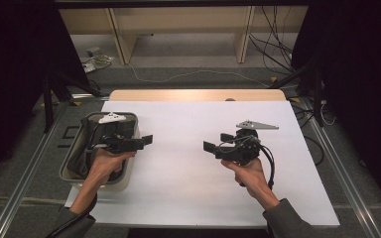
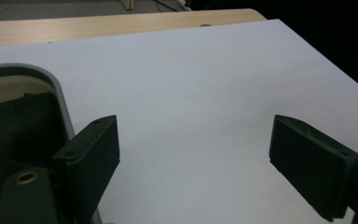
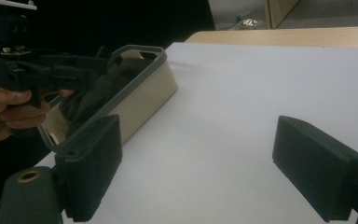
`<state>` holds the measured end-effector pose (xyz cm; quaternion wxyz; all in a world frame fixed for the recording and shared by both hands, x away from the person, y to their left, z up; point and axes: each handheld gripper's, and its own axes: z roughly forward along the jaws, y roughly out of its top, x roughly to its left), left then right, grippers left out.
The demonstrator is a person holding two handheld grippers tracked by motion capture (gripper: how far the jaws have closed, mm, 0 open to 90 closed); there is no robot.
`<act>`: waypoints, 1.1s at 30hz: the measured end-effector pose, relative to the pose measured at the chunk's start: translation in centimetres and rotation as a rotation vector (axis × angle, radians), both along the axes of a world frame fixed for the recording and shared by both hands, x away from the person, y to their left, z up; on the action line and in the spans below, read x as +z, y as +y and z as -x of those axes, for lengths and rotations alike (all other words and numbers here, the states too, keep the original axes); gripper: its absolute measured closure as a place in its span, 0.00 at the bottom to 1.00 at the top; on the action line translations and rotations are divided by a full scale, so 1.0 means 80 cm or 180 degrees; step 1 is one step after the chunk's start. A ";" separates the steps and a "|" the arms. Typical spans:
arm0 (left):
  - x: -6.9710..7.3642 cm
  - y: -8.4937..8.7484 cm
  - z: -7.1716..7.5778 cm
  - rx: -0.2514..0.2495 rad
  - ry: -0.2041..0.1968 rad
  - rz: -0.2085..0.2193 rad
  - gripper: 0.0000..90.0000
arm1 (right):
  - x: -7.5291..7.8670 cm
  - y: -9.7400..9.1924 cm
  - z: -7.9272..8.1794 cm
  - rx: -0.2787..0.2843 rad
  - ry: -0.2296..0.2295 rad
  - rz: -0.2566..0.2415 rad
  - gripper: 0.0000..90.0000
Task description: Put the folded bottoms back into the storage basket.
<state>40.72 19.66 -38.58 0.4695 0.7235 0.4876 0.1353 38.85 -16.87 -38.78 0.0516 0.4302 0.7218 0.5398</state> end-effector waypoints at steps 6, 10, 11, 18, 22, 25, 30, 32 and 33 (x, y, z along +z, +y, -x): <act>-0.007 -0.012 0.006 -0.0064 -0.0141 0.0123 0.16 | 0.001 -0.004 0.002 0.0008 -0.0041 -0.0048 0.18; -0.010 -0.021 0.011 -0.0118 -0.0258 0.0185 0.12 | 0.002 -0.007 0.004 -0.0011 -0.0073 -0.0088 0.17; -0.011 -0.022 0.012 -0.0138 -0.0286 0.0234 0.11 | 0.002 -0.008 0.004 -0.0016 -0.0087 -0.0094 0.17; -0.019 -0.034 0.022 -0.0217 -0.0474 0.0349 0.10 | 0.000 -0.012 0.006 0.0012 -0.0133 -0.0096 0.11; -0.024 -0.042 0.028 -0.0307 -0.0562 0.0354 0.08 | 0.001 -0.013 0.009 0.0021 -0.0158 -0.0093 0.08; -0.026 -0.047 0.032 -0.0350 -0.0611 0.0358 0.07 | 0.001 -0.016 0.011 0.0004 -0.0196 -0.0081 0.08; -0.028 -0.053 0.039 -0.0407 -0.0711 0.0325 0.06 | -0.001 -0.019 0.012 0.0004 -0.0224 -0.0089 0.07; -0.029 -0.054 0.042 -0.0435 -0.0737 0.0357 0.06 | -0.002 -0.020 0.013 0.0003 -0.0228 -0.0083 0.06; -0.030 -0.055 0.044 -0.0458 -0.0758 0.0352 0.06 | -0.003 -0.021 0.014 0.0002 -0.0230 -0.0084 0.06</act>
